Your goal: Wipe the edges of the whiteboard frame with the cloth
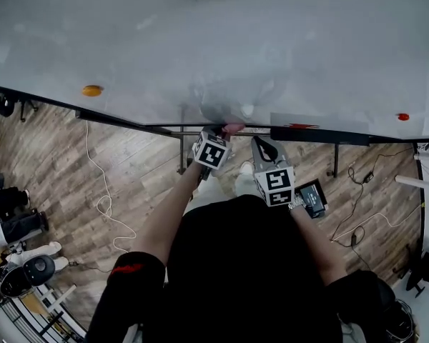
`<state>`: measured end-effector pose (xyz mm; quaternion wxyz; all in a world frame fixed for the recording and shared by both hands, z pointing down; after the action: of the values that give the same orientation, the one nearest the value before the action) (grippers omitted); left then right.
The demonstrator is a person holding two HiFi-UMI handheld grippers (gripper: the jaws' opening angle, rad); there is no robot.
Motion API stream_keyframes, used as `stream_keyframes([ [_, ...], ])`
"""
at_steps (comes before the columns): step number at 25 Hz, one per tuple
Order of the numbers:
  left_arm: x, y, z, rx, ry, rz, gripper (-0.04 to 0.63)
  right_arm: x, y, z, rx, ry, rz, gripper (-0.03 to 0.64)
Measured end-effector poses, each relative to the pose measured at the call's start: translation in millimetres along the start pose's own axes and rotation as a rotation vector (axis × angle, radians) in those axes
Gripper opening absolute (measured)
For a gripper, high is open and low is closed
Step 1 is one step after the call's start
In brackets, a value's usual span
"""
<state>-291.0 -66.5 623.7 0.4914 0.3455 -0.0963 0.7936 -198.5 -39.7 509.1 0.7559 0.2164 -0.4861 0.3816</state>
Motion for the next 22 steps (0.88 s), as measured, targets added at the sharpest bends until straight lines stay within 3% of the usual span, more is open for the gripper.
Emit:
stream_keyframes([
  [22, 16, 30, -26, -0.004, -0.007, -0.012, 0.044, 7, 46, -4, 0.044, 0.03, 0.016, 0.002],
])
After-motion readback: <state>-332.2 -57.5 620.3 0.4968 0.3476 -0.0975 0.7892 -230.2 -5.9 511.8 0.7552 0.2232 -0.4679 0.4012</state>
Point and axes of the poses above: the fingertips, and each gripper's own axes: z forward along the fingers, y to its left, x out of its underside, the point moved 2 cm from there along -z, backward along the fingers, and after that the axes turned 5 degrees about -y, right-handed, at the moved point
